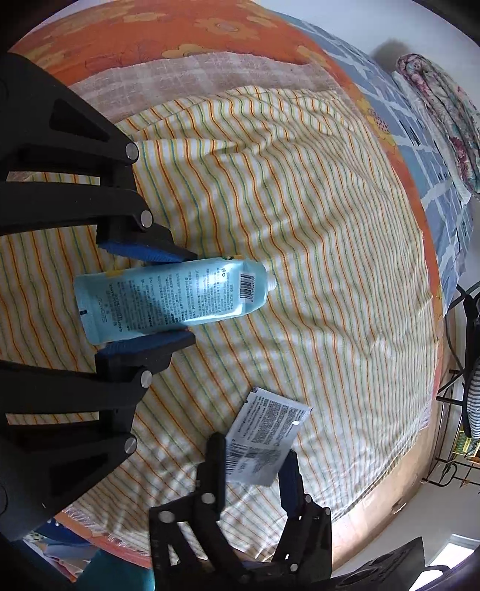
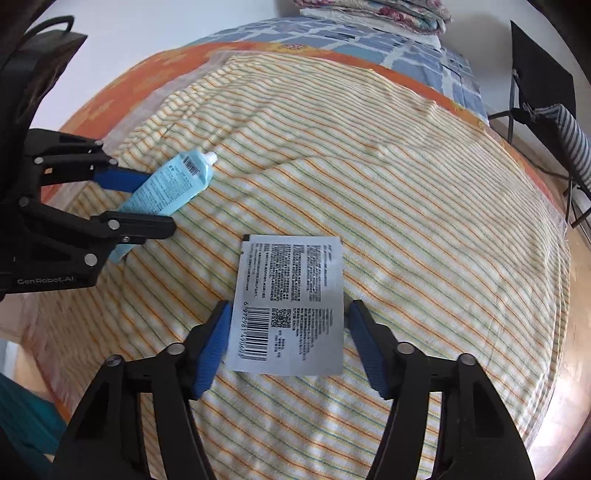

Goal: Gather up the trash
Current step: 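Grasp the blue tube with the left tool while the right tool grasps the white sachet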

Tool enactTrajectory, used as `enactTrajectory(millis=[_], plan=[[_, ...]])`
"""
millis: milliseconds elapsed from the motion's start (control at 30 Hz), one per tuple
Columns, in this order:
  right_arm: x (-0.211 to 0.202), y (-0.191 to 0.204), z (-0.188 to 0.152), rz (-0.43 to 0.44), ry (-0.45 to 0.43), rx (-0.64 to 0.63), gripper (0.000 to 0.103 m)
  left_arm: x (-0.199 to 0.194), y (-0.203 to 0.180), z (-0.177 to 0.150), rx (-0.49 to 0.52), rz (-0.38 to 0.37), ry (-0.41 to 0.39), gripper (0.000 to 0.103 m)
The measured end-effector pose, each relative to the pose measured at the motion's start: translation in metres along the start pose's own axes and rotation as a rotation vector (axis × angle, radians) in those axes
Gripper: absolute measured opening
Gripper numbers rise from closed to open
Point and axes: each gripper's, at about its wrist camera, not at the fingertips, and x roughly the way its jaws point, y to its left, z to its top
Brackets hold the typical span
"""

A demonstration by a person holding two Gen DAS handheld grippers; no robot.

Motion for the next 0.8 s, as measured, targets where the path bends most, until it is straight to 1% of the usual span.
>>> enactTrajectory(millis=[133, 167, 200, 267, 300, 333, 433, 567, 800], plan=[[-0.006, -0.004, -0.003, -0.006, -0.007, 0.032, 0.052, -0.003, 0.003, -0.004, -0.039, -0.013, -0.009, 0.033], [-0.008, -0.004, -0.004, -0.010, -0.010, 0.036, 0.049, -0.004, 0.003, -0.006, -0.043, -0.014, -0.014, 0.032], [-0.010, -0.003, -0.005, -0.016, -0.012, 0.037, 0.047, -0.006, 0.002, -0.007, -0.048, -0.019, -0.017, 0.031], [-0.015, -0.004, -0.006, -0.026, -0.024, 0.044, 0.046, -0.010, 0.001, -0.010, -0.060, -0.036, -0.023, 0.025], [-0.017, -0.005, -0.007, -0.022, -0.026, 0.051, 0.046, -0.010, 0.001, -0.011, -0.060, -0.040, -0.018, 0.011], [-0.017, -0.006, -0.006, -0.015, -0.024, 0.058, 0.046, -0.010, 0.001, -0.013, -0.060, -0.040, -0.013, 0.007], [-0.021, -0.012, -0.009, -0.003, -0.027, 0.090, 0.046, -0.011, 0.000, -0.016, -0.066, -0.046, -0.005, 0.006], [-0.025, -0.015, -0.012, -0.012, -0.029, 0.097, 0.046, -0.013, -0.010, -0.020, -0.034, -0.023, -0.018, 0.006], [-0.040, -0.016, -0.020, -0.014, -0.054, 0.106, 0.046, -0.020, -0.014, -0.024, -0.080, -0.069, -0.064, 0.005]])
